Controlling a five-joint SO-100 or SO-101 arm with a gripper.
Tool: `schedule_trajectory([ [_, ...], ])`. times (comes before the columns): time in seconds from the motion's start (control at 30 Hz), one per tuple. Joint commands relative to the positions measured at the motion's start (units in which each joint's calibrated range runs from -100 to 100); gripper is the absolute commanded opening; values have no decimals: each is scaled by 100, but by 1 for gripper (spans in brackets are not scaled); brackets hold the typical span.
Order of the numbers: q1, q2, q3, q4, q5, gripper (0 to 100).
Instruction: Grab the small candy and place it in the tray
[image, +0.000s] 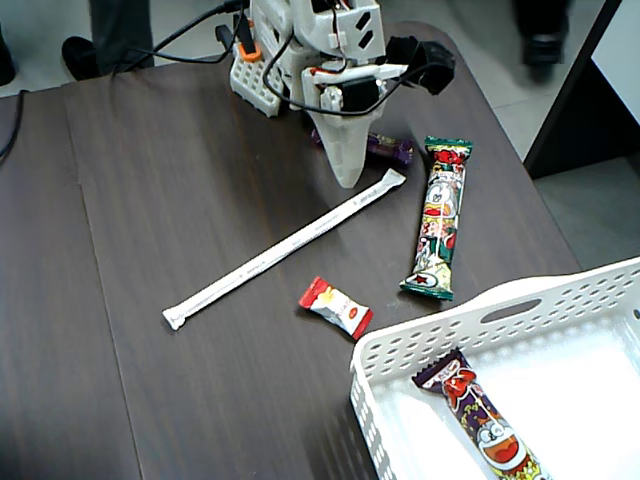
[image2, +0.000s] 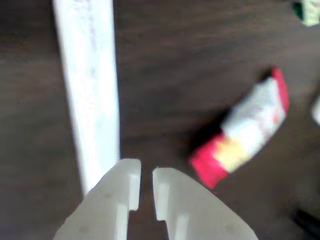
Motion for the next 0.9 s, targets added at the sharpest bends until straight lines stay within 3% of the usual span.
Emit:
schedule_trajectory([
  [0.0, 222, 42, -972, -80, -403, 1],
  [0.1, 473, 436, -1292, -114, -681, 1],
  [0.33, 605, 2855, -2187, -833, -723, 1],
  [0.63, 738, 7066, -4580, -867, -1651, 1],
  [0.87, 760, 8841, -6169, -825, -2050, 1],
])
